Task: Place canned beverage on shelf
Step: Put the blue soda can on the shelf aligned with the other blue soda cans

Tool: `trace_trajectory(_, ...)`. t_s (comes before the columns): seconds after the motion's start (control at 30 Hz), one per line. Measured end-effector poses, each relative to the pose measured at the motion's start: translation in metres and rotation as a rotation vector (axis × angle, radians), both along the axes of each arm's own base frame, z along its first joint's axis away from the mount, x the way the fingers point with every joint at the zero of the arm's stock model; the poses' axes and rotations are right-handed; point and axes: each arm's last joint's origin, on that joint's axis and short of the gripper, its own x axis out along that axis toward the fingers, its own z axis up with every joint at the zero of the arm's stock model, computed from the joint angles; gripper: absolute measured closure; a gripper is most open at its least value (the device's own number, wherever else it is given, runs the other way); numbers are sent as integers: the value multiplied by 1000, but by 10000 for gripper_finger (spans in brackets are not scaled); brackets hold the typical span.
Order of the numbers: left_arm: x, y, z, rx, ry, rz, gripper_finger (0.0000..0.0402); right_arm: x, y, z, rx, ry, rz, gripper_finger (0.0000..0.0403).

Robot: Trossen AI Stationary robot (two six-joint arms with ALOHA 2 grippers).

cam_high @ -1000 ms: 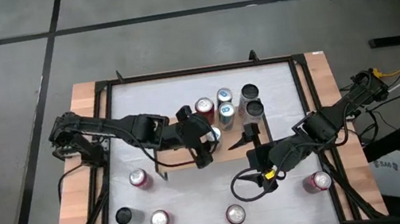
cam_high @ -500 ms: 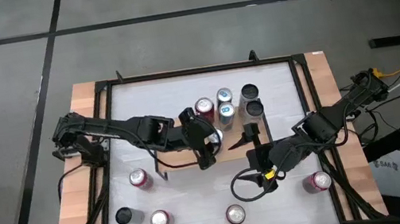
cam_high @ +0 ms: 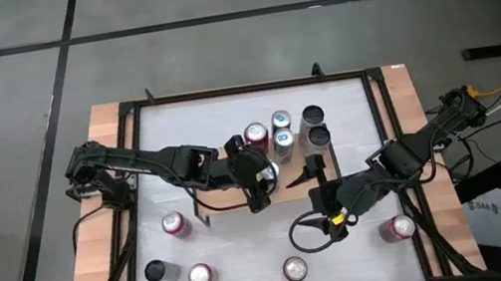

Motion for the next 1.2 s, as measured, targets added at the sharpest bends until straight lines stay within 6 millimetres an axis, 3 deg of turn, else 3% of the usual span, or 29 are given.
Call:
trace_trajectory(0.23,0,0,0,0,0,0,180,0,0,0,0,0,0,17)
trace_trajectory(0.57,0,0,1,8,-7,-2,123,0,0,0,0,0,0,17)
trace_trajectory(0.97,-1,0,5,23,-21,-18,119,0,0,0,0,0,0,17)
trace_trajectory(1.2,-18,4,26,7,-79,-23,118,0,0,0,0,0,0,17)
